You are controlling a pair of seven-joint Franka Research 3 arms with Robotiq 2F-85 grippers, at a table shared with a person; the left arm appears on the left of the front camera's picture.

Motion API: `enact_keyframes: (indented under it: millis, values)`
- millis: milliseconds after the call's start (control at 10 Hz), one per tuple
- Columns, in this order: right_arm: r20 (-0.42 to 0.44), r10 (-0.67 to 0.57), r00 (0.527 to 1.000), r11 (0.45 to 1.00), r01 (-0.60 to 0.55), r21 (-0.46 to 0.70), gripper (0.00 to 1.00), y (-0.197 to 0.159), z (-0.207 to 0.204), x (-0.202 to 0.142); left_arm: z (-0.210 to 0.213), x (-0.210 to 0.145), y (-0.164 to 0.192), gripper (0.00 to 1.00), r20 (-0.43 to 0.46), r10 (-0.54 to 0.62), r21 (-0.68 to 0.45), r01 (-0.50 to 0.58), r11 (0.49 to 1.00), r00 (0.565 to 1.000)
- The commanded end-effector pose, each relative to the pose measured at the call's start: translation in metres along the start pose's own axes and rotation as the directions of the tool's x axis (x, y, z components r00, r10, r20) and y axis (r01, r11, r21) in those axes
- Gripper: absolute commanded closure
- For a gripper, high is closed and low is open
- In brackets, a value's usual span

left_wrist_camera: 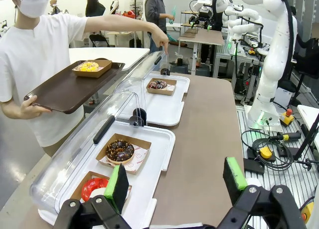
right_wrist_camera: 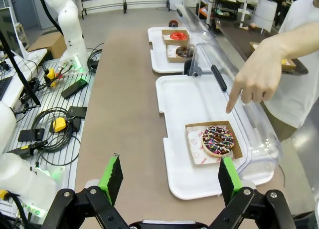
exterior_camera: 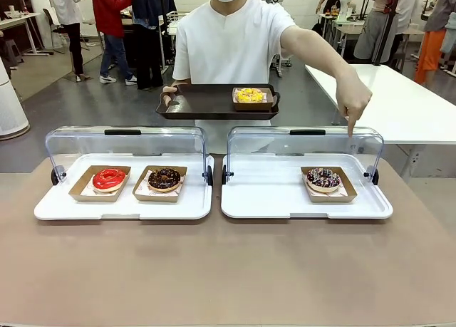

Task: Provide the desired donut to the person.
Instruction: Pick up and lift the Paper togo box containing the Donut pointed at by the person.

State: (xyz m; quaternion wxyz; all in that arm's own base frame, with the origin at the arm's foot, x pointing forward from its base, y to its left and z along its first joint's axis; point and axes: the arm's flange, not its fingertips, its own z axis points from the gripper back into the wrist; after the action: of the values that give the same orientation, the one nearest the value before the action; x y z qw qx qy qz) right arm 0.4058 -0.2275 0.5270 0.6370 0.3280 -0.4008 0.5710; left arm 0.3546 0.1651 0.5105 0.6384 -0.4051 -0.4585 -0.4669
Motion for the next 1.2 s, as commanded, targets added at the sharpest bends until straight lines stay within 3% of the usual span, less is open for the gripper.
enact_keyframes:
  millis: [0,1100]
  values:
    - [0.002,0.000,1.000,1.000,0.000,-0.002,0.00,0.0000,0.0005,-0.0005,0.0014,0.0012,-0.0015,0.00,0.007,-0.005,-0.002,0.005,1.000,1.000]
    - [0.002,0.000,1.000,1.000,0.000,-0.002,0.00,0.0000,0.0005,-0.0005,0.0014,0.0012,-0.0015,0.00,0.007,-0.005,-0.002,0.005,1.000,1.000]
